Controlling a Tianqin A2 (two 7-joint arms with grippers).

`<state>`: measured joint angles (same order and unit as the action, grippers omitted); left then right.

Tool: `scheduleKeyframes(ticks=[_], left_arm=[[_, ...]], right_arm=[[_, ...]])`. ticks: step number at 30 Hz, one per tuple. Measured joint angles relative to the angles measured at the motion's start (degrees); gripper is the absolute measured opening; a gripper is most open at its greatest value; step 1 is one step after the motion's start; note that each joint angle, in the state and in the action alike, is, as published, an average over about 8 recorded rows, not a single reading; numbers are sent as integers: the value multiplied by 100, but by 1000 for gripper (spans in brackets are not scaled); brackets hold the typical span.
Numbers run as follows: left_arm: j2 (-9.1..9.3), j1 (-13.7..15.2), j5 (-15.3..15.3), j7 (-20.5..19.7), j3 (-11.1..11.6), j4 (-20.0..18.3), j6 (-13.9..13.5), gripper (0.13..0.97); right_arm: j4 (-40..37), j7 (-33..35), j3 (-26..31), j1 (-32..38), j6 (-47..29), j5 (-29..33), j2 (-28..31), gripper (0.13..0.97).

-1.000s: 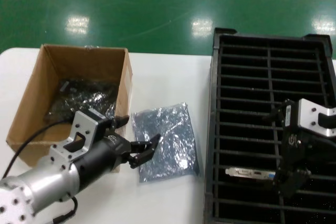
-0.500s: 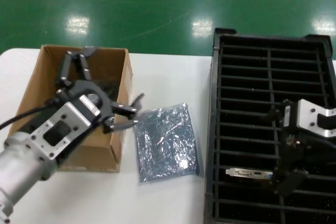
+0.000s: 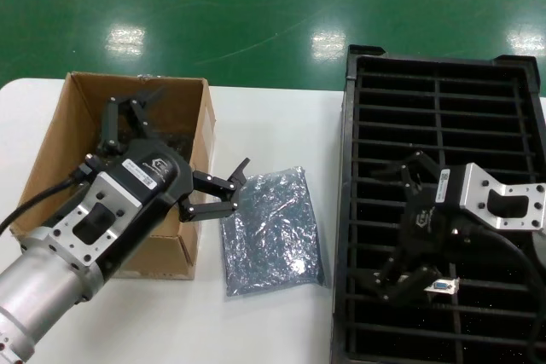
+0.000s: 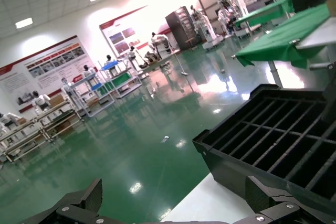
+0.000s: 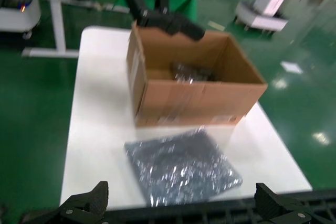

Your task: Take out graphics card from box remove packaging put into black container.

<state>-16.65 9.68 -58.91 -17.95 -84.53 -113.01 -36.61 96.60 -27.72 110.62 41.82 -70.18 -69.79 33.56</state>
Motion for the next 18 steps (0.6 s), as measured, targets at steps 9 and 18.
scheduleKeyframes(ticks=[9,18], left_arm=[[-8,-140,-638,259,-103,308,528,959],[-15,-280,-1278,519,-206,617,1058,966]], right_arm=[[-71,400,-274,-604,1013,-481,-236,966],[-143,802,-548,-1209,2029,-964,-473,966]])
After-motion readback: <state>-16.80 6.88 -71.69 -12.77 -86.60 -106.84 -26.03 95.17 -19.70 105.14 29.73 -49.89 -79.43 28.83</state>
